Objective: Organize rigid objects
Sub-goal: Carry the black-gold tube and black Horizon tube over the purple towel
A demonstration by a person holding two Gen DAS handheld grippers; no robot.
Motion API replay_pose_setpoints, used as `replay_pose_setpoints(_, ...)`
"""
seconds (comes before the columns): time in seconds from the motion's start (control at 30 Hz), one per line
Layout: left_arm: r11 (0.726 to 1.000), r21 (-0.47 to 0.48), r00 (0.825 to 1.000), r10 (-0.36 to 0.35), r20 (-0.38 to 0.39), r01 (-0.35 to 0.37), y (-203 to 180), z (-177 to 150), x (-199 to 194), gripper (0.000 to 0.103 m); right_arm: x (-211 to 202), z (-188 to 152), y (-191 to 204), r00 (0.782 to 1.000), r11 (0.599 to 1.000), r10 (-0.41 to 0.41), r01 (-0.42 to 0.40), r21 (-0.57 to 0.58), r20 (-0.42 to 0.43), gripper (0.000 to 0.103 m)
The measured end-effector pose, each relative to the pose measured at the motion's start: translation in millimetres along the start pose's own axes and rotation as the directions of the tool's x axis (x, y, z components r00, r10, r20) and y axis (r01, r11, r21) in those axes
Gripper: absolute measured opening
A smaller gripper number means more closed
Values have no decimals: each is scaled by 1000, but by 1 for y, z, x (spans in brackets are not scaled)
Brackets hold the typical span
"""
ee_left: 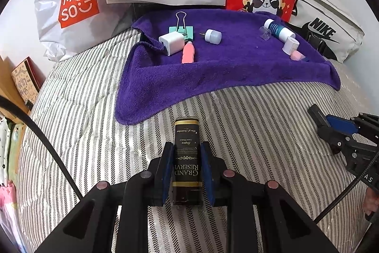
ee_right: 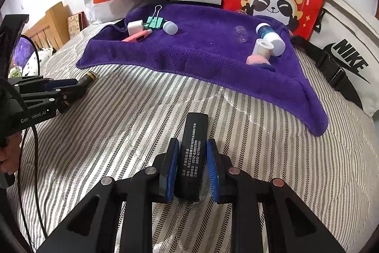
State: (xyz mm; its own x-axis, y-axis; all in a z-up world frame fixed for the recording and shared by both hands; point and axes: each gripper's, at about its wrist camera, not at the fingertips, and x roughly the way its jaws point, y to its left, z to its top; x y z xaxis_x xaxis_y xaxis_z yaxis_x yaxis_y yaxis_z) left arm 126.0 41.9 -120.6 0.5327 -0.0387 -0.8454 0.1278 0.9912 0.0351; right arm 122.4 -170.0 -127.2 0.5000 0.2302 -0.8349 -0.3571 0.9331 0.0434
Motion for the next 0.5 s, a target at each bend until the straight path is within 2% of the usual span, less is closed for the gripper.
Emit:
replay_pose_setpoints(0.17,998,-29,999,-50,-14,50,2,3,-3,22,-4,5,-1,999,1000,18,-19,-12,-28,23)
replay_pose_setpoints(0.5,998,-14,998,-62,31,63,-4,29,-25,22,-34,31,-10,998,998,52,-51,-21,37,23)
